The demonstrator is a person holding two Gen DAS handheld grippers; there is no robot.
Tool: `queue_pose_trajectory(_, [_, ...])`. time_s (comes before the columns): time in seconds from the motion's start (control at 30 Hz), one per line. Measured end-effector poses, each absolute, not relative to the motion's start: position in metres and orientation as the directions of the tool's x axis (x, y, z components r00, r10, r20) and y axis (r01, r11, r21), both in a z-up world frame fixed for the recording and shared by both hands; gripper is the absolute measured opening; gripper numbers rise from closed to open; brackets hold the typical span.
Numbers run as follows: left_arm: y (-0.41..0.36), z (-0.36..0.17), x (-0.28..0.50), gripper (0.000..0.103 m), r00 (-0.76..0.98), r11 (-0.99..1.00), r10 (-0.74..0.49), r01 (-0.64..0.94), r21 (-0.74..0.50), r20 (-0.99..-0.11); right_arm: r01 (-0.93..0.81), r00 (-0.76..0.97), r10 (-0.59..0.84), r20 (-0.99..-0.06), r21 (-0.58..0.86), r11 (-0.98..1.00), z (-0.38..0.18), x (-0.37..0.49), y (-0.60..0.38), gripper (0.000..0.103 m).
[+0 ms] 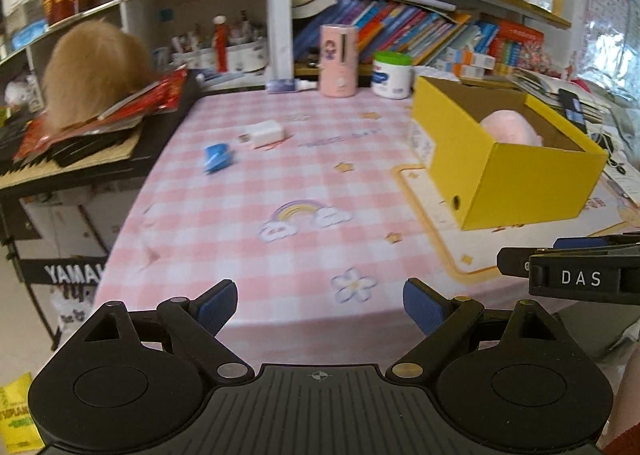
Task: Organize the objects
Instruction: 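Withdraw both open tools toward the white charger and blue eraser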
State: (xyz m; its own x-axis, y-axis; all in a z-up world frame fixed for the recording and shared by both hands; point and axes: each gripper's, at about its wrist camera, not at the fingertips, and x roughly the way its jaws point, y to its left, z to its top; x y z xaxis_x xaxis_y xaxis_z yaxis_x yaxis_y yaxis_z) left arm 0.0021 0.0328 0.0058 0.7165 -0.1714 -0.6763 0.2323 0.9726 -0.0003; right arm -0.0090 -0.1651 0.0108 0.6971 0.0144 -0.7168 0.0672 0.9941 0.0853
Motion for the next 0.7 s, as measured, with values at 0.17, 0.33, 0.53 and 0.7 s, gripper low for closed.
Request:
queue_pose_trajectory(0.17, [0.057,0.006,-0.010,0.092,0.722,0.980,-0.139,0.198,0.010,-0.678,0.029,0.690,0.051,-0.722,0.098,0.995,0.008,-0.014,-0.138,0.062])
queue_pose_trajectory(0.33, [0.084,0.009,-0.022,0.092,0.738,0.987,-0.106,0.158,0.018,-0.667,-0.020,0.693,0.088,-0.715,0.103,0.995,0.008,-0.019,-0.109,0.062])
queue_pose_trajectory(0.53, [0.107,0.011,-0.030,0.092,0.747,0.994,-0.069,0.104,0.014,-0.661,-0.080,0.696,0.127,-0.707,0.100,0.992,0.011,-0.023,-0.080,0.062])
queue_pose_trajectory(0.7, [0.116,0.011,-0.027,0.092,0.752,0.997,-0.054,0.078,0.007,-0.657,-0.115,0.697,0.146,-0.702,0.091,0.989,0.013,-0.019,-0.065,0.063])
